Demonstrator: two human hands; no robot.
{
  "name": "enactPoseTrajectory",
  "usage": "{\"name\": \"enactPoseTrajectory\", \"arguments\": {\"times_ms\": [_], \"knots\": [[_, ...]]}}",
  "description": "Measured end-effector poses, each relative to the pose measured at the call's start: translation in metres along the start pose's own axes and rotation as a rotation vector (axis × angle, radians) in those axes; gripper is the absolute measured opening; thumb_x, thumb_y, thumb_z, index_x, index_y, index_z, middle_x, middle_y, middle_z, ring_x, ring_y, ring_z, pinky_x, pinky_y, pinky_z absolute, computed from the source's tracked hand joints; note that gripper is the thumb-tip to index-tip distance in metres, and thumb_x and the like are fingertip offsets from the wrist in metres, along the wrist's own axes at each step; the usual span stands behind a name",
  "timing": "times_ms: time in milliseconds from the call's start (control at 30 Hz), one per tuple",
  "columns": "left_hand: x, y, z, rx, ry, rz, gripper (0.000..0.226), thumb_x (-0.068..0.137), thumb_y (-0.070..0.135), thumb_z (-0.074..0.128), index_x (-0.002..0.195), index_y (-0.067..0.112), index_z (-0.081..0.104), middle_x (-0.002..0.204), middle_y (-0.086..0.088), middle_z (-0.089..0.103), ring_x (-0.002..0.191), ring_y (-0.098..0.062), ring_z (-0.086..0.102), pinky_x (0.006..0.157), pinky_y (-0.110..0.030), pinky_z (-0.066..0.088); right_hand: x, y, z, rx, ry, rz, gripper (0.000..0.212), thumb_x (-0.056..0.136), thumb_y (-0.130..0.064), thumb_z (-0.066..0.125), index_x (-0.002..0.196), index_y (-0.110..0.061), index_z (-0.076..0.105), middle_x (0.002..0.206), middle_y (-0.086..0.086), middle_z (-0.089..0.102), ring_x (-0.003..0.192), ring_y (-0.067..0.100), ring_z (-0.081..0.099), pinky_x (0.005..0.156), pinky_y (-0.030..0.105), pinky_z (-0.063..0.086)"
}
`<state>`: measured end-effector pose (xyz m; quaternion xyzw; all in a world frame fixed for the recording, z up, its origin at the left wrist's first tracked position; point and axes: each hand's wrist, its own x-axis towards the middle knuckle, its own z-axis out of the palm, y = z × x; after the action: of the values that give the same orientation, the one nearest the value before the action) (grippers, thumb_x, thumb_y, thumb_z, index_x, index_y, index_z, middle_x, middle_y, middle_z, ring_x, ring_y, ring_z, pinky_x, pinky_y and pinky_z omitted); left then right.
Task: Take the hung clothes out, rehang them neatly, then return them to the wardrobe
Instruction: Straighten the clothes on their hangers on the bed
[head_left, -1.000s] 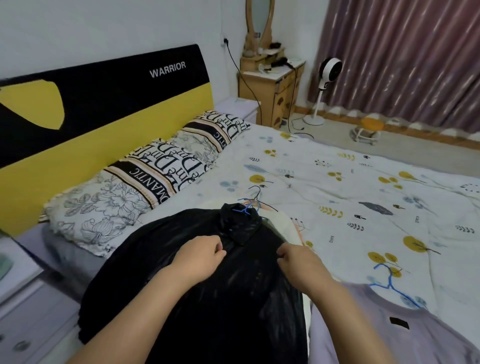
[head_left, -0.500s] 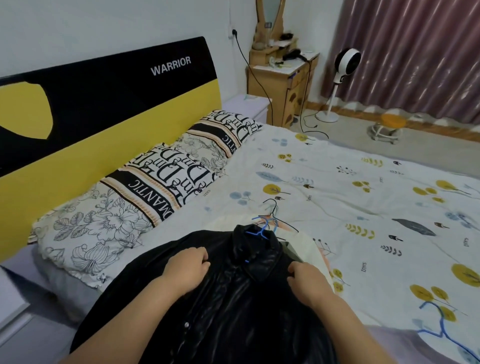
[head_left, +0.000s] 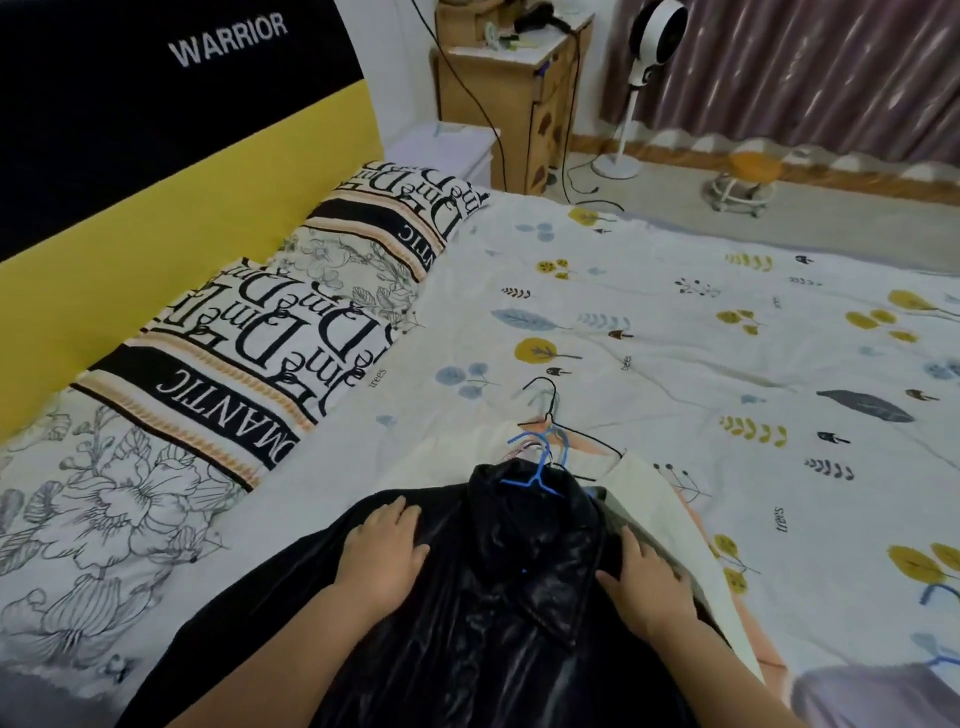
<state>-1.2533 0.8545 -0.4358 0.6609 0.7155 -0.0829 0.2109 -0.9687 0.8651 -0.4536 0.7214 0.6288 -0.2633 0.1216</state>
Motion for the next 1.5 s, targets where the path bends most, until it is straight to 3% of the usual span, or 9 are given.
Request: {"name": "enactPoseTrajectory", "arguments": {"times_ms": [200, 400, 567, 700, 867, 1033, 1267, 1400, 1500], "knots": [[0.063, -0.022, 0.025, 0.056, -0.094, 0.069, 0.06, 0.098, 0.048, 0.022, 0.149, 0.02, 0.004, 0.158, 0.001, 0.001, 0.145, -0.018, 0.001, 0.115, -0.046, 0.002, 0.012, -0.009, 0.02, -0.042, 0.096, 0.09, 0.059, 0.092, -0.048, 0.048, 0.139, -0.02, 0.026, 0.132, 0.006, 0.043, 0.126, 0.025, 0.041, 0.103, 0.045, 0.037], [0.092, -0.026, 0.024, 0.044, -0.045, 0.105, 0.051, 0.096, 0.049, 0.031, 0.138, 0.021, 0.036, 0.135, -0.001, 0.044, 0.125, -0.02, 0.04, 0.111, -0.043, 0.02, 0.003, -0.019, 0.018, -0.031, 0.21, 0.164, 0.058, 0.089, -0.043, 0.053, 0.137, -0.023, 0.028, 0.131, 0.001, 0.043, 0.125, 0.022, 0.04, 0.101, 0.04, 0.036], [0.083, -0.033, 0.002, -0.154, 0.02, 0.15, 0.026, 0.095, 0.043, 0.042, 0.1, 0.023, 0.057, 0.102, -0.001, 0.061, 0.1, -0.021, 0.055, 0.083, -0.031, 0.038, -0.019, -0.024, 0.004, 0.005, 0.3, 0.151, 0.05, 0.085, -0.028, 0.052, 0.132, -0.025, 0.034, 0.124, -0.003, 0.046, 0.118, 0.019, 0.042, 0.098, 0.038, 0.033], [0.053, -0.046, -0.026, -0.337, 0.142, 0.145, 0.031, 0.093, 0.036, 0.05, 0.066, 0.021, 0.045, 0.065, 0.008, 0.051, 0.077, -0.022, 0.058, 0.063, -0.031, 0.035, -0.046, -0.027, -0.019, 0.109, 0.34, 0.069, 0.045, 0.085, -0.029, 0.055, 0.127, -0.027, 0.04, 0.118, -0.005, 0.05, 0.114, 0.018, 0.046, 0.094, 0.035, 0.034], [-0.003, -0.057, -0.061, -0.378, 0.333, 0.138, 0.025, 0.091, 0.035, 0.054, 0.074, 0.016, 0.055, 0.063, 0.008, 0.052, 0.067, -0.016, 0.052, 0.056, -0.028, 0.031, -0.098, -0.042, -0.043, 0.318, 0.407, -0.008, 0.031, 0.091, -0.033, 0.048, 0.121, -0.028, 0.05, 0.114, -0.004, 0.055, 0.113, 0.017, 0.049, 0.098, 0.038, 0.034], [-0.089, -0.074, -0.089, -0.426, 0.44, 0.071, 0.024, 0.087, 0.032, 0.06, 0.065, 0.024, 0.052, 0.058, 0.009, 0.052, 0.062, -0.013, 0.05, 0.051, -0.021, 0.029, -0.165, -0.057, -0.054, 0.359, 0.463, -0.072, 0.03, 0.084, -0.058, 0.05, 0.099, -0.032, 0.055, 0.097, -0.011, 0.058, 0.101, 0.016, 0.055, 0.095, 0.038, 0.038], [-0.23, -0.113, -0.093, -0.5, 0.482, -0.041, 0.022, 0.084, 0.027, 0.064, 0.065, 0.03, 0.054, 0.065, 0.011, 0.055, 0.068, -0.012, 0.052, 0.054, -0.023, 0.03, -0.265, -0.08, -0.043, 0.435, 0.531, -0.206, 0.031, 0.075, -0.056, 0.064, 0.073, -0.027, 0.053, 0.073, -0.009, 0.06, 0.082, 0.021, 0.059, 0.08, 0.039, 0.045], [-0.299, -0.138, -0.095, -0.52, 0.568, -0.124, 0.006, 0.081, 0.024, 0.068, 0.079, 0.018, 0.067, 0.075, 0.007, 0.06, 0.082, -0.018, 0.058, 0.062, -0.026, 0.029, -0.313, -0.103, -0.038, 0.474, 0.529, -0.289, 0.034, 0.074, -0.055, 0.066, 0.066, -0.026, 0.051, 0.066, -0.01, 0.057, 0.072, 0.018, 0.056, 0.08, 0.041, 0.044], [-0.343, -0.155, -0.101, -0.522, 0.553, -0.138, 0.015, 0.082, 0.023, 0.068, 0.069, 0.021, 0.06, 0.07, 0.005, 0.059, 0.079, -0.019, 0.058, 0.06, -0.026, 0.03, -0.343, -0.12, -0.038, 0.49, 0.513, -0.335, 0.033, 0.073, -0.056, 0.067, 0.065, -0.028, 0.051, 0.065, -0.013, 0.056, 0.072, 0.017, 0.054, 0.082, 0.041, 0.044]]}}
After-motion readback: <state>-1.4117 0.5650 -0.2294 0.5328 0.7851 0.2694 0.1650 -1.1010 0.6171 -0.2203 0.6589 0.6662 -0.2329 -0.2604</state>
